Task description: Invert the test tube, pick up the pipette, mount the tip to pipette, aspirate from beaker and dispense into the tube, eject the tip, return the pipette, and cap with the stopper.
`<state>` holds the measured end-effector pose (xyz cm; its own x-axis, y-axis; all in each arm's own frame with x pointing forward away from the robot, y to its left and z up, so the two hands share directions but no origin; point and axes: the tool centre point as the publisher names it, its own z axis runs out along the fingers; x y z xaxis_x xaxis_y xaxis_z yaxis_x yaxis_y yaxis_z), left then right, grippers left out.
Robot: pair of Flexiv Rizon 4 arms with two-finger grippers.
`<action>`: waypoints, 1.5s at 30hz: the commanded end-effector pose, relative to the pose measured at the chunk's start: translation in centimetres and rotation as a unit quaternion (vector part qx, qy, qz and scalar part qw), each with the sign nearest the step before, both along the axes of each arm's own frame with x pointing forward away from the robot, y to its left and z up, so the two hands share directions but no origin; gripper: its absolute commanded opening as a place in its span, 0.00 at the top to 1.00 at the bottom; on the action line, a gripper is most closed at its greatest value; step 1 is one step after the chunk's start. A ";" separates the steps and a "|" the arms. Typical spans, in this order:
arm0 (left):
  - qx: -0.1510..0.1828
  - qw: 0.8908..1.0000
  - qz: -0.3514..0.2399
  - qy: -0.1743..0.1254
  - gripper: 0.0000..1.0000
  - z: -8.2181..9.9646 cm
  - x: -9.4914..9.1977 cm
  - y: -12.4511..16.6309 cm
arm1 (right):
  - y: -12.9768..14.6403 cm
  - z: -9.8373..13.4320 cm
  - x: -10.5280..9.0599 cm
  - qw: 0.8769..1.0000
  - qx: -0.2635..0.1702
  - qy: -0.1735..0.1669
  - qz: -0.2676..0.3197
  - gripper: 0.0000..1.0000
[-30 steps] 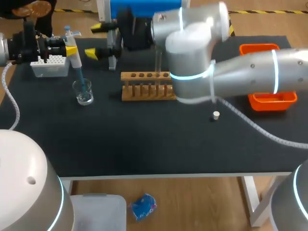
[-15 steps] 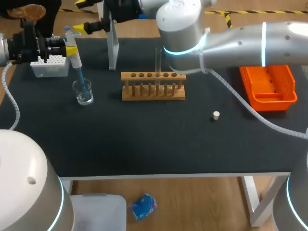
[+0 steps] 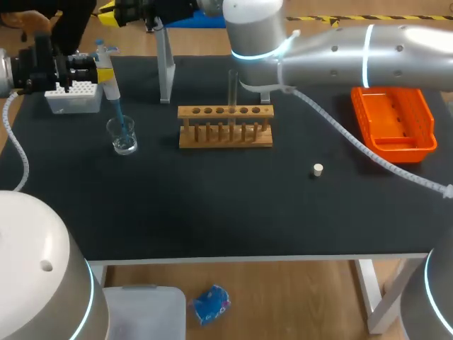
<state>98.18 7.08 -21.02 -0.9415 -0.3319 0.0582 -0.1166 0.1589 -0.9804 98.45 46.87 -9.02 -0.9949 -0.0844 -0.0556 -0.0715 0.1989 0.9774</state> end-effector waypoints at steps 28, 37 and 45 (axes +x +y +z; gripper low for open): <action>-0.001 1.000 -0.002 -0.001 1.00 -0.1 0.1 0.1 | 2.7 -4.0 0.5 0.995 -0.026 0.094 -0.012 1.00; -0.001 1.000 -0.002 -0.001 1.00 -0.1 0.1 0.1 | 2.5 -4.2 0.7 0.995 -0.025 0.098 -0.012 1.00; -0.001 1.000 -0.002 -0.001 1.00 -0.1 0.1 0.1 | 2.4 -4.5 0.8 0.995 -0.027 0.099 -0.010 1.00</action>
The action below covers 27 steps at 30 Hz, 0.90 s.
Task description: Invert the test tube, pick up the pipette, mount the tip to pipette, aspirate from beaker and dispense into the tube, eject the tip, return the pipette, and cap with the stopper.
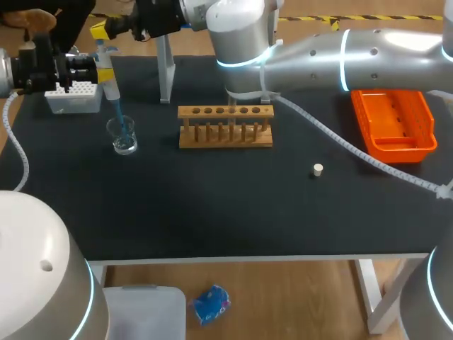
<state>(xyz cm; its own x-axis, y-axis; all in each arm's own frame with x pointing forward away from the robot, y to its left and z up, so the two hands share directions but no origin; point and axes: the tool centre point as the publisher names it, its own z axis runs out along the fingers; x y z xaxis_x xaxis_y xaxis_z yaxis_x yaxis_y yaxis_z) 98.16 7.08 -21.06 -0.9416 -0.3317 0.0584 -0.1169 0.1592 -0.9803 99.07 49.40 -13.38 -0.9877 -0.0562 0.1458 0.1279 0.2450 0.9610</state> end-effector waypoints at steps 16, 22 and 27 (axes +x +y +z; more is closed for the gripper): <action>-0.001 1.000 -0.002 -0.001 1.00 0.0 0.1 0.1 | -0.3 -1.3 -0.6 1.000 -0.007 0.009 0.006 1.00; -0.001 1.000 -0.002 -0.001 1.00 0.0 0.1 0.1 | -0.4 -1.8 -1.3 1.000 -0.007 0.012 0.005 1.00; -0.001 1.000 -0.002 -0.001 1.00 0.0 0.1 0.1 | -0.6 -2.2 -1.8 1.000 -0.004 0.017 0.003 1.00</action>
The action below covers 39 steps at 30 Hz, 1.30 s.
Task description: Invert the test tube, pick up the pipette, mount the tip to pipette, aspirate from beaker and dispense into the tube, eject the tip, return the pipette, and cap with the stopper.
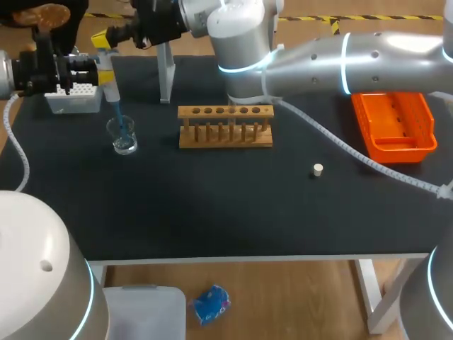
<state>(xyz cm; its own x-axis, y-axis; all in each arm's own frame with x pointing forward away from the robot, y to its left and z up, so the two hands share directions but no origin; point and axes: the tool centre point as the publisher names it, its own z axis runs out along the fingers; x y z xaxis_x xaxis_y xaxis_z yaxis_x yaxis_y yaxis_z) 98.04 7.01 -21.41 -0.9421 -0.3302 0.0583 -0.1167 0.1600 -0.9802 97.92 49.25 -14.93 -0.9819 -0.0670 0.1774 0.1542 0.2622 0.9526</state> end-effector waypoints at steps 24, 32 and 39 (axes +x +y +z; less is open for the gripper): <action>-0.001 1.000 -0.001 -0.001 1.00 0.3 0.2 0.2 | -0.7 2.4 -1.6 0.999 0.025 -0.037 -0.001 0.93; -0.001 1.000 -0.001 -0.001 1.00 0.3 0.2 0.2 | -3.0 4.3 -1.4 0.996 0.041 -0.073 -0.007 0.00; -0.001 1.000 -0.001 -0.001 1.00 0.3 0.2 0.2 | -8.2 5.4 -1.7 0.993 0.043 -0.111 -0.020 0.00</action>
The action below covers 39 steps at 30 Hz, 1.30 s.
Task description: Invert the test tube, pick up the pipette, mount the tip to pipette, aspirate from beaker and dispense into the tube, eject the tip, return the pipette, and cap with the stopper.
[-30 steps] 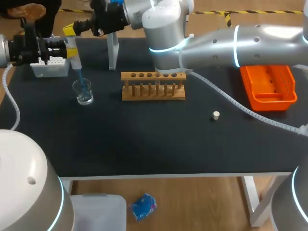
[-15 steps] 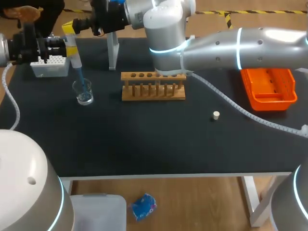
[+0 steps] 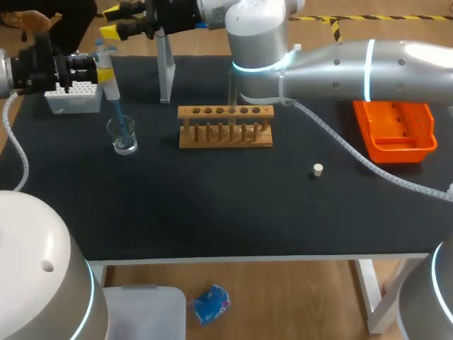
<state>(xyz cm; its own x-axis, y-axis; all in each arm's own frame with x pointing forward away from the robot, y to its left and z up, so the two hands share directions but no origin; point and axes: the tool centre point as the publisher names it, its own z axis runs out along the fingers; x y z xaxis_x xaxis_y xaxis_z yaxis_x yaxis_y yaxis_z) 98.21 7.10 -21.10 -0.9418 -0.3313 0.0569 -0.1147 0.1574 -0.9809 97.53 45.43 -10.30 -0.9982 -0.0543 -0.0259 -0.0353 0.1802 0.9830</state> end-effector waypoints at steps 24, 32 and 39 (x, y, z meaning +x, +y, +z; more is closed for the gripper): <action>0.000 1.000 -0.001 0.000 1.00 0.0 0.0 0.1 | -31.8 -2.1 -5.7 0.990 -0.022 -0.071 -0.120 0.00; 0.000 1.000 -0.001 0.000 1.00 0.0 0.0 0.1 | -37.8 -7.7 -5.2 0.991 -0.013 -0.061 -0.121 0.00; 0.000 1.000 -0.001 0.000 1.00 0.0 0.0 0.1 | -38.4 -11.3 -3.9 0.994 0.011 -0.062 -0.095 0.00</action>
<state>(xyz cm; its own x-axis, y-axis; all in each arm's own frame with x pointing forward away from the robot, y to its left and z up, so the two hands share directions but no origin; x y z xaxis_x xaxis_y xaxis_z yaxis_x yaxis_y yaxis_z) 98.22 7.09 -21.08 -0.9419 -0.3310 0.0574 -0.1151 0.1576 -0.9808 93.36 9.11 -20.68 -0.9748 0.1652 -0.1496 -0.1108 0.2233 0.9684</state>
